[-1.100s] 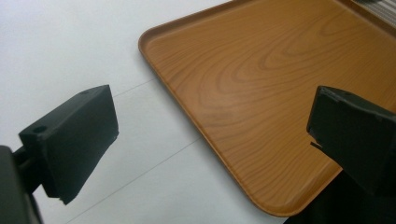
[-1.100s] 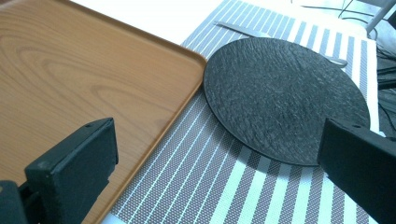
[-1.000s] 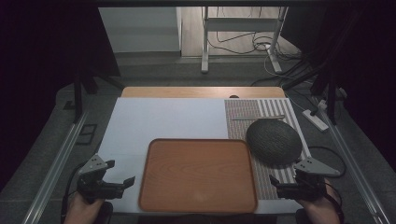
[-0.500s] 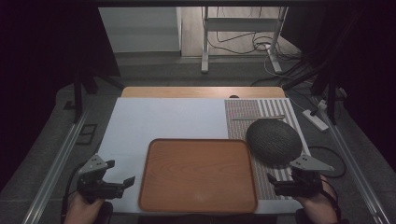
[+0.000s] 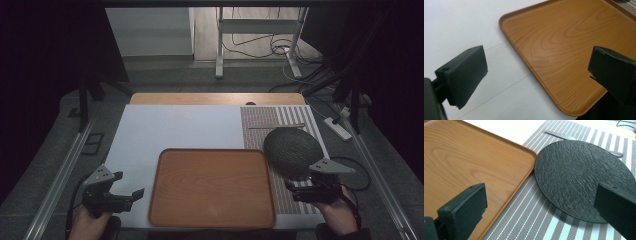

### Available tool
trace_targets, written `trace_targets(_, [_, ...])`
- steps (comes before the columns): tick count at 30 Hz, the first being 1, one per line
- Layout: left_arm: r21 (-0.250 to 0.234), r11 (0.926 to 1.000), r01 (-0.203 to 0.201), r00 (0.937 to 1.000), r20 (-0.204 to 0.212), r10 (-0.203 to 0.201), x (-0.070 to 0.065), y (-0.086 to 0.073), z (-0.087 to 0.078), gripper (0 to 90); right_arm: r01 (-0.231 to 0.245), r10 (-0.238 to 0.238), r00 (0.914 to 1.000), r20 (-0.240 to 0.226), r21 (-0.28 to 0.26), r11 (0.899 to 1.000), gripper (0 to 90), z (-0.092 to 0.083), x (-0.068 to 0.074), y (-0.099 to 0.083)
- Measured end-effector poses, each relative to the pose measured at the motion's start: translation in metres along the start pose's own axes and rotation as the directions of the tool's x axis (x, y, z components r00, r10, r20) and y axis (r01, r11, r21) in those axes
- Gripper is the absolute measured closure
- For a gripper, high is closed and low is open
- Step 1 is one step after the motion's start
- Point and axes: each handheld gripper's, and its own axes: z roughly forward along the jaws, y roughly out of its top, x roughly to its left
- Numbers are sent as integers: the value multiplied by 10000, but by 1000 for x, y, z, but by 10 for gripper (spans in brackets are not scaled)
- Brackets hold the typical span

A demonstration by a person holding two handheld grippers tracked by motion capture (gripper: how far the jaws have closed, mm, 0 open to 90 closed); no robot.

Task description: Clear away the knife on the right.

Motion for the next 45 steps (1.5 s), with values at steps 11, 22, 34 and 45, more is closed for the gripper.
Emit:
trace_targets(11, [-8,10000,5,10000,47,-5,0,0,0,27,194,-193,9998,-42,160,9997,0,19,-4,9])
trace_targets(22, [-17,10000,-61,10000,58,61,0,0,0,27,270,-268,9996,-69,304,9992,0,37,-15,17])
trace_targets(34, [-25,10000,-58,10000,58,58,0,0,0,27,542,-547,9984,151,288,9981,0,55,-27,23])
trace_targets(45, [-23,10000,-43,10000,51,43,0,0,0,27,376,-380,9992,94,378,9986,0,69,-36,28])
